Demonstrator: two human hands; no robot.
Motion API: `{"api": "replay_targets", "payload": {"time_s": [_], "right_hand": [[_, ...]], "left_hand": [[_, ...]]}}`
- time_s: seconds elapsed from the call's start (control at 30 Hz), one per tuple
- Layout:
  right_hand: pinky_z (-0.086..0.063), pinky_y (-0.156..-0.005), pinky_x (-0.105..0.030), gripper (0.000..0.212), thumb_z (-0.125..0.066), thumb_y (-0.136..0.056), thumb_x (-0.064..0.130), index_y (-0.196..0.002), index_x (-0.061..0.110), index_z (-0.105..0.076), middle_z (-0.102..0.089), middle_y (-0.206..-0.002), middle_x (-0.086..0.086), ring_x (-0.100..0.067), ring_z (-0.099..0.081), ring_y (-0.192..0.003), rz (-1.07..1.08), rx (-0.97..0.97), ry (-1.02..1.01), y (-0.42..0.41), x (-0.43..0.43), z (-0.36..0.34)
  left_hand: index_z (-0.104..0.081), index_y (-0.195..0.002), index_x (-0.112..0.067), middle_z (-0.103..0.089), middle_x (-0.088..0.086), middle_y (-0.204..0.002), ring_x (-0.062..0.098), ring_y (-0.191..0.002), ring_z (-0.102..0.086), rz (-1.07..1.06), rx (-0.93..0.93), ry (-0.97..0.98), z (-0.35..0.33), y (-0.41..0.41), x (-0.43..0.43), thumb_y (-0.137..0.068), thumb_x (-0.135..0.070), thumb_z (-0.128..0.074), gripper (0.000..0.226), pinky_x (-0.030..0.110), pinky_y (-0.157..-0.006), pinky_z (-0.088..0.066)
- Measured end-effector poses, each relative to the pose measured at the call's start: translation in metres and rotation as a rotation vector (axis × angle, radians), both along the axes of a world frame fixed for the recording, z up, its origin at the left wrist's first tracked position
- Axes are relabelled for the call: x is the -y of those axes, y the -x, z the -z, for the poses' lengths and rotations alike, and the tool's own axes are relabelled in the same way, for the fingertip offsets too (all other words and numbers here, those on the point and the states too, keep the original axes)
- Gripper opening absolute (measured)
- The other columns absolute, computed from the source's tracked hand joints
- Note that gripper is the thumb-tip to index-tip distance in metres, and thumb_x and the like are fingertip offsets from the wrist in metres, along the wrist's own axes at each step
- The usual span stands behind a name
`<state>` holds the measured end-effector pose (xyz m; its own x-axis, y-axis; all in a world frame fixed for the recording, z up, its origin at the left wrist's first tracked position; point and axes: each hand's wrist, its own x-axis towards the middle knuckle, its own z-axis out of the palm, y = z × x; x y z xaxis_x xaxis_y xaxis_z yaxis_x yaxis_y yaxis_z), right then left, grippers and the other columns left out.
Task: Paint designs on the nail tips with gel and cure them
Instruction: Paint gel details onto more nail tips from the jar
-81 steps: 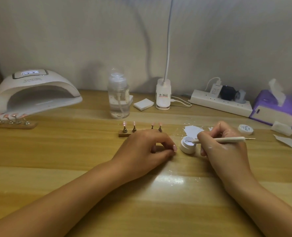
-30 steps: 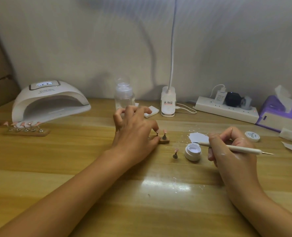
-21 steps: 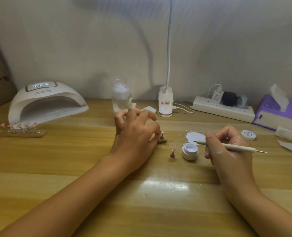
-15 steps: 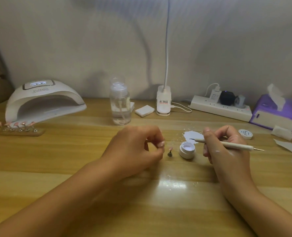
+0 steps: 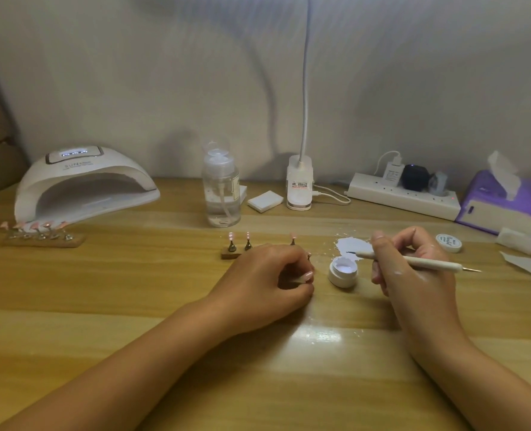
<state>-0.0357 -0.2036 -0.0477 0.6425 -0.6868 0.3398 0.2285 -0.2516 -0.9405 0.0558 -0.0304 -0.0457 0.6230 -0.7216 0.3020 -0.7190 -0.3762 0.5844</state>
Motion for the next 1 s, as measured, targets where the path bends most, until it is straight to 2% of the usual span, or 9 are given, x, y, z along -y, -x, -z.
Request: {"api": "replay_targets", "payload": {"time_s": [0.13, 0.3, 0.4, 0.57, 0.67, 0.73, 0.77, 0.87, 1.0], "right_hand": [[-0.036, -0.057, -0.032, 0.03, -0.068, -0.092, 0.034, -0.073, 0.017, -0.052, -0.059, -0.052, -0.003, -0.008, -0.046, -0.047, -0.016, -0.046, -0.019, 0.0001, 0.0012, 0.0009], [-0.037, -0.046, -0.019, 0.03, -0.067, -0.091, 0.022, -0.069, 0.016, -0.048, -0.059, -0.049, -0.004, -0.006, -0.047, -0.042, -0.036, -0.087, -0.013, -0.0016, 0.0027, 0.0045], [-0.035, -0.043, -0.014, 0.03, -0.068, -0.09, 0.025, -0.07, 0.015, -0.048, -0.059, -0.049, -0.003, -0.005, -0.048, -0.041, -0.058, -0.093, -0.011, -0.002, 0.0021, 0.0041], [-0.037, -0.045, -0.018, 0.026, -0.068, -0.088, 0.021, -0.072, 0.014, -0.049, -0.062, -0.051, -0.004, -0.004, -0.05, -0.042, -0.067, -0.125, 0.004, -0.002, 0.0002, 0.0025], [-0.035, -0.051, -0.027, 0.026, -0.068, -0.086, 0.019, -0.069, 0.015, -0.049, -0.063, -0.052, -0.004, -0.005, -0.05, -0.042, -0.055, -0.15, 0.013, -0.0015, -0.0002, 0.0022], [-0.034, -0.053, -0.028, 0.026, -0.067, -0.085, 0.018, -0.067, 0.015, -0.048, -0.063, -0.052, -0.005, -0.006, -0.05, -0.043, -0.04, -0.163, 0.028, -0.0014, 0.0, 0.0027], [-0.034, -0.054, -0.029, 0.026, -0.067, -0.085, 0.018, -0.067, 0.015, -0.048, -0.064, -0.052, -0.005, -0.007, -0.049, -0.043, -0.032, -0.173, 0.039, -0.0014, 0.0, 0.0029], [-0.035, -0.056, -0.031, 0.026, -0.067, -0.083, 0.017, -0.065, 0.015, -0.048, -0.064, -0.053, -0.007, -0.01, -0.049, -0.045, -0.027, -0.189, 0.059, -0.0022, -0.0002, 0.0033], [-0.036, -0.056, -0.031, 0.026, -0.067, -0.083, 0.016, -0.066, 0.012, -0.048, -0.062, -0.052, -0.009, -0.011, -0.048, -0.045, -0.014, -0.189, 0.079, -0.0037, -0.0002, 0.0034]], "left_hand": [[-0.072, -0.087, -0.03, -0.069, -0.02, -0.083, 0.0, -0.077, -0.064, -0.024, -0.063, 0.082, 0.0036, -0.0045, -0.0054, -0.083, -0.024, -0.072, 0.007, 0.018, -0.069, -0.05], [-0.078, -0.088, -0.03, -0.068, -0.025, -0.075, -0.002, -0.064, -0.057, 0.004, -0.177, 0.142, 0.007, -0.0059, -0.0052, -0.082, -0.022, -0.078, 0.01, 0.013, -0.062, -0.043], [-0.078, -0.09, -0.03, -0.067, -0.024, -0.073, -0.004, -0.059, -0.05, 0.045, -0.206, 0.137, 0.0078, -0.0059, -0.0042, -0.082, -0.021, -0.078, 0.012, 0.01, -0.061, -0.038], [-0.075, -0.095, -0.028, -0.07, -0.021, -0.08, -0.003, -0.056, -0.053, 0.032, -0.178, 0.141, 0.0084, -0.0047, -0.0031, -0.081, -0.019, -0.079, 0.017, 0.013, -0.061, -0.04], [-0.071, -0.084, -0.031, -0.067, -0.022, -0.075, -0.001, -0.055, -0.052, 0.012, -0.148, 0.135, 0.0095, -0.0049, -0.0035, -0.08, -0.023, -0.079, 0.012, 0.018, -0.059, -0.04], [-0.073, -0.081, -0.032, -0.066, -0.014, -0.07, 0.001, -0.053, -0.048, -0.009, -0.156, 0.133, 0.0098, -0.0059, -0.0028, -0.079, -0.026, -0.08, 0.01, 0.024, -0.059, -0.042], [-0.074, -0.081, -0.032, -0.066, -0.014, -0.07, -0.001, -0.052, -0.048, -0.011, -0.169, 0.134, 0.0095, -0.0062, -0.0022, -0.079, -0.026, -0.08, 0.009, 0.021, -0.059, -0.04], [-0.076, -0.084, -0.033, -0.064, -0.027, -0.072, -0.008, -0.052, -0.051, 0.0, -0.22, 0.125, 0.0077, -0.0057, -0.0009, -0.079, -0.024, -0.08, 0.011, 0.007, -0.055, -0.033], [-0.075, -0.089, -0.04, -0.056, -0.037, -0.069, -0.002, -0.056, -0.047, -0.011, -0.186, 0.057, 0.0047, -0.0065, -0.0001, -0.079, -0.033, -0.079, 0.013, 0.018, -0.058, -0.035]]}}
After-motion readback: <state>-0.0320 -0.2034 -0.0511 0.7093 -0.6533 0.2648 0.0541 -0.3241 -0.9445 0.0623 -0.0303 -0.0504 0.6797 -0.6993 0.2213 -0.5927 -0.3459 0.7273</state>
